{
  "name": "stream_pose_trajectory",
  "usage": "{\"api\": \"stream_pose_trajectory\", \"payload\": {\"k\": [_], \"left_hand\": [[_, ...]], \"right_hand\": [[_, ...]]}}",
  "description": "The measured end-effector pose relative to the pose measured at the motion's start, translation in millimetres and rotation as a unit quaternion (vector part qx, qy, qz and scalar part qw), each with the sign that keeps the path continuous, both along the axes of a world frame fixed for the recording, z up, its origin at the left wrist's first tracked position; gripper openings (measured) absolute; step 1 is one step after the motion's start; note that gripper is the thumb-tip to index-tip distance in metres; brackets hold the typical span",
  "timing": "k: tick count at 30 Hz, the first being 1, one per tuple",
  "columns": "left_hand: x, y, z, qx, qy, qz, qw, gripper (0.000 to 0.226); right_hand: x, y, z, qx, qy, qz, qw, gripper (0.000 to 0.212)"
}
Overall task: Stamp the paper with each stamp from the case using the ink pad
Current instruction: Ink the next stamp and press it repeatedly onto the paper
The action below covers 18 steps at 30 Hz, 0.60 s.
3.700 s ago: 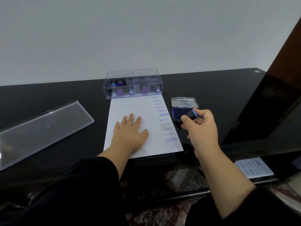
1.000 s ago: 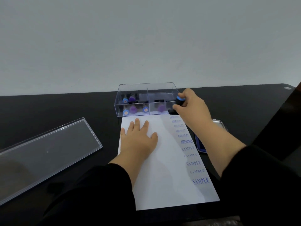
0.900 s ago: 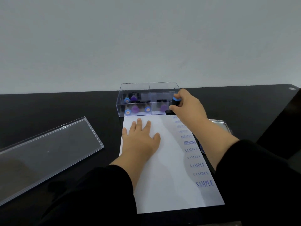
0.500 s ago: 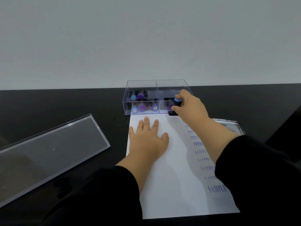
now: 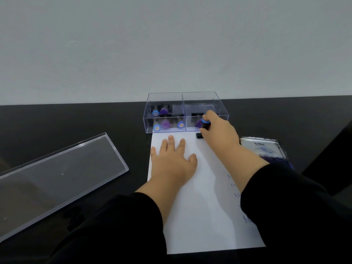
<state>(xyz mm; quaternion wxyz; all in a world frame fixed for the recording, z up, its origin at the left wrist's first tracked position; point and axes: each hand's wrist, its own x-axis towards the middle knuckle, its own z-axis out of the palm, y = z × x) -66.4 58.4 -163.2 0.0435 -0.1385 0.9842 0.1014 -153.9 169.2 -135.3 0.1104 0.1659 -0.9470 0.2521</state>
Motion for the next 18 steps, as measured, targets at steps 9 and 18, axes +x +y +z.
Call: {"api": "stream_pose_trajectory", "payload": {"k": [9, 18], "left_hand": [[-0.7, 0.2, 2.4, -0.006, -0.01, -0.002, 1.0, 0.062], [0.4, 0.5, 3.1, -0.004, -0.006, -0.002, 1.0, 0.061]], "right_hand": [[-3.2, 0.3, -0.5, -0.021, -0.02, 0.0, 1.0, 0.027], [-3.3, 0.7, -1.4, -0.032, -0.018, 0.0, 0.999, 0.027]]}}
